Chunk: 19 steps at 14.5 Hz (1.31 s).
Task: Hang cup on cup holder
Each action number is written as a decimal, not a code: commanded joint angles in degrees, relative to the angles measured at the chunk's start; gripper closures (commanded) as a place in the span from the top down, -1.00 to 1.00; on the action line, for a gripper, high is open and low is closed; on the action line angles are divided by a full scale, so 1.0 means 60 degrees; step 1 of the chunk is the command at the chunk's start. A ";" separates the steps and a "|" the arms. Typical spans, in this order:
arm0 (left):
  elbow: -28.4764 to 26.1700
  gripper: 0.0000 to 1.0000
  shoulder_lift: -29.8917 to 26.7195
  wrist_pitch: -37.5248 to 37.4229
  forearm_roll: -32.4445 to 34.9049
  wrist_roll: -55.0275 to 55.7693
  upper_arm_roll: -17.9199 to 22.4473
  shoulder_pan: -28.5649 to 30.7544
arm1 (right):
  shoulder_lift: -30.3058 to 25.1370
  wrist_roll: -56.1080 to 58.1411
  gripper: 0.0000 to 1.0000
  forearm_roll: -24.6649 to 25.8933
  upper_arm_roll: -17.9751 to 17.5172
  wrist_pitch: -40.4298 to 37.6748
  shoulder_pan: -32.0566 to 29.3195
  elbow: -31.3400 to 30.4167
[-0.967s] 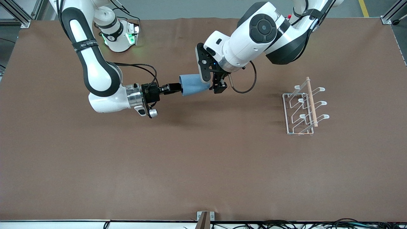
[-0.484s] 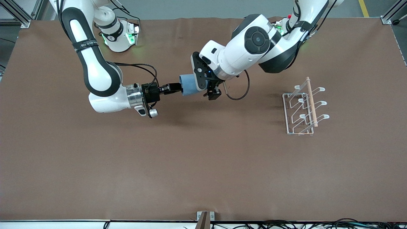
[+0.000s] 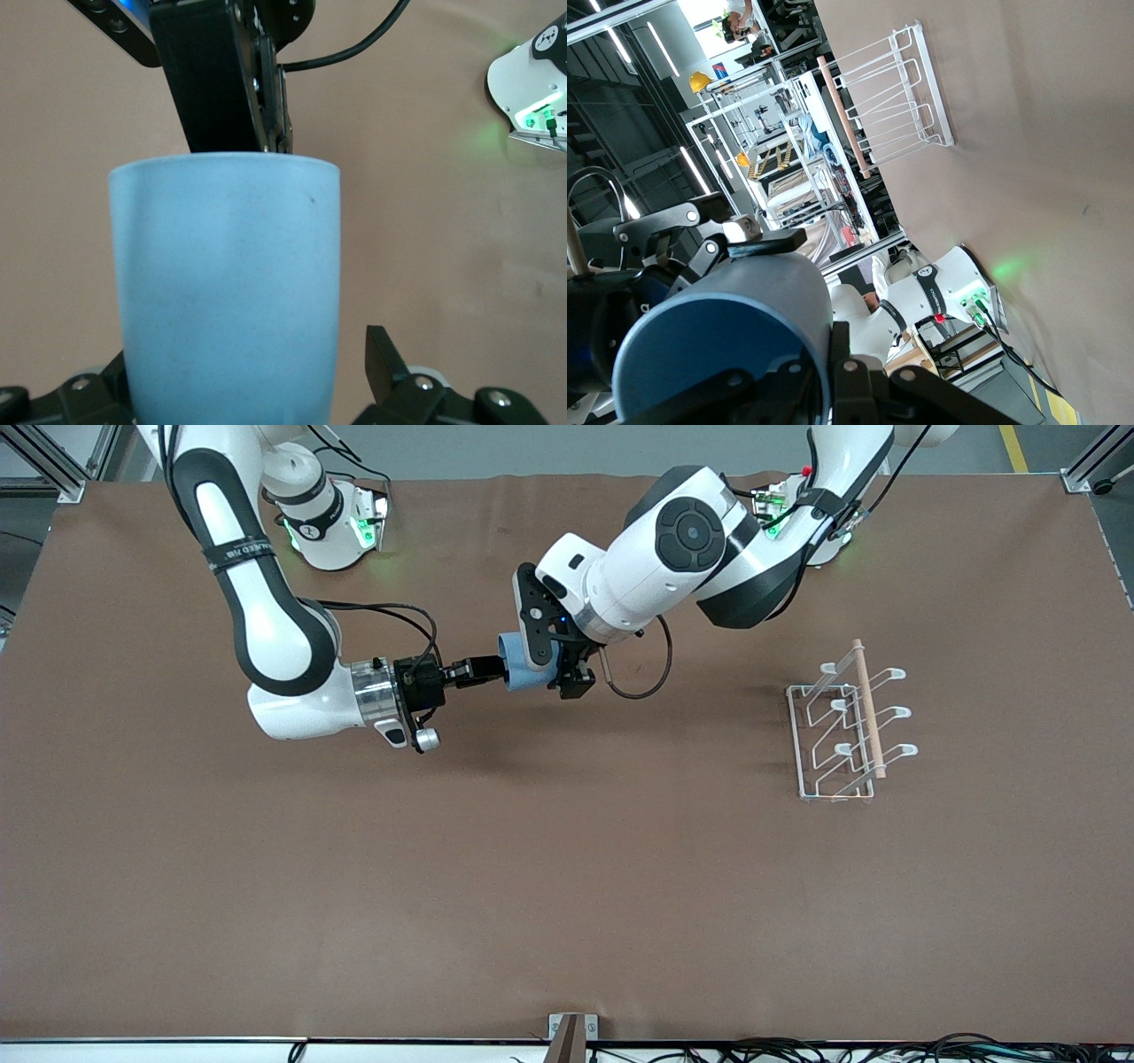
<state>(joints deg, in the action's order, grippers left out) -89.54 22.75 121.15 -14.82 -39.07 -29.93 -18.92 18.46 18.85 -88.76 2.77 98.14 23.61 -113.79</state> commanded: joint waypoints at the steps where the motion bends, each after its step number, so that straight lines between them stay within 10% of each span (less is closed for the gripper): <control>1: 0.0158 0.59 0.0119 0.0038 0.0037 0.0067 -0.0095 -0.0216 | -0.0133 0.0037 -0.98 -0.0309 -0.0008 0.0093 0.0079 -0.0020; 4: 0.0172 -0.25 0.0134 0.0009 -0.0006 0.0125 -0.0066 -0.0098 | -0.0148 0.0022 -0.98 -0.0309 -0.0008 0.0093 0.0079 -0.0020; 8: 0.0597 -0.50 0.0134 -0.0210 0.0067 0.0476 -0.0037 -0.0157 | -0.0133 0.0022 -0.95 -0.0295 -0.0008 0.0079 0.0079 -0.0020; 9: 0.0612 -0.52 0.0119 -0.0283 0.0125 0.0593 -0.0022 -0.0142 | -0.0133 -0.0021 -0.50 -0.0309 -0.0008 0.0064 0.0079 0.0010; 11: 0.0612 -0.64 0.0017 -0.0692 0.0155 0.0667 0.0036 -0.0098 | -0.0148 -0.0007 0.99 -0.0280 0.0021 0.0108 0.0065 -0.0005; 19: 0.0627 -0.65 -0.0392 -0.2988 0.3080 0.2143 0.0081 -0.0069 | -0.0265 -0.1820 1.00 0.1194 0.0094 0.0020 -0.0944 0.0638</control>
<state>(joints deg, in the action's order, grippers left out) -86.08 22.31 108.46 -0.92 -30.30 -29.61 -19.10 18.14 12.08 -86.11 3.69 98.43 20.83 -111.20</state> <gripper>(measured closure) 0.273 0.004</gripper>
